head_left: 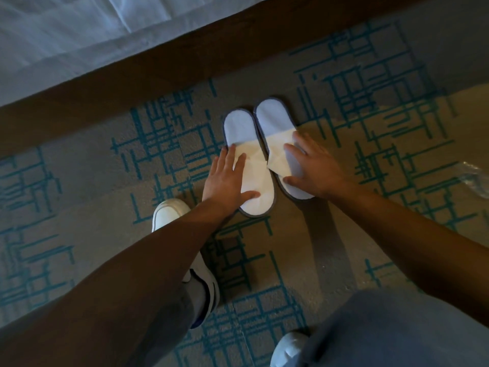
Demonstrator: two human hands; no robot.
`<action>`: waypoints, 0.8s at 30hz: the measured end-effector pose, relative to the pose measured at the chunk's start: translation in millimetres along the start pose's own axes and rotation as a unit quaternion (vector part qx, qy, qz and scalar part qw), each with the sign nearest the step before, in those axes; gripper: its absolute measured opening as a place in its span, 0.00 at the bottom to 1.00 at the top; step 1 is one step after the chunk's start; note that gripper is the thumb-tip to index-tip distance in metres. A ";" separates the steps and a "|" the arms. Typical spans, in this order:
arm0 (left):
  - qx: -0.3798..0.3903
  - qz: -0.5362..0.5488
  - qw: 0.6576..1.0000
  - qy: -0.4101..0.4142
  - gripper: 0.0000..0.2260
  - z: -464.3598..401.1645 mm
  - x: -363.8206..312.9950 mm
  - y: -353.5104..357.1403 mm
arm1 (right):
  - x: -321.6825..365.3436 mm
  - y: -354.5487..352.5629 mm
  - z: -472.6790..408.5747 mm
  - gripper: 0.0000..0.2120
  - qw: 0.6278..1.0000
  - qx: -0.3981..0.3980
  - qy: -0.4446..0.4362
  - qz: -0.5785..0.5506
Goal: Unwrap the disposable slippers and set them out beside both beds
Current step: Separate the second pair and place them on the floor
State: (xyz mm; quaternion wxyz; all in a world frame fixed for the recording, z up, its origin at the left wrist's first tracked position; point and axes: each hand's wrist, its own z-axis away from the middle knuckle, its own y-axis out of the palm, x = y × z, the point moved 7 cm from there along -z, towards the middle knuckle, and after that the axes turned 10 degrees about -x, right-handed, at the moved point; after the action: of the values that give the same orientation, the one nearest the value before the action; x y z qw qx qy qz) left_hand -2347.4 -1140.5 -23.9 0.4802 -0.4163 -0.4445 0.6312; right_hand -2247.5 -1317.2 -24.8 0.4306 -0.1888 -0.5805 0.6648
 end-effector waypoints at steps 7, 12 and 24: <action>-0.013 -0.003 0.999 -0.031 0.47 5.5 0.8 1.9 | 8.1 -4.2 -15.1 0.44 0.999 0.022 -0.028 0.032; -0.010 -0.010 0.999 -0.048 0.47 5.1 0.1 2.6 | 14.6 -2.1 -13.2 0.44 0.998 0.029 -0.029 0.054; 0.009 -0.058 0.996 -0.063 0.46 -14.0 -5.6 -8.0 | 19.8 -6.3 -14.4 0.42 0.996 0.023 -0.033 0.074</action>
State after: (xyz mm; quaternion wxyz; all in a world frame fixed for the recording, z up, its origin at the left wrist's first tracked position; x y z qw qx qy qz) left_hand -2331.0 -1142.6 -19.3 0.4911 -0.3446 -0.4915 0.6313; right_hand -2245.5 -1293.0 -17.7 0.3650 -0.1991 -0.5636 0.7138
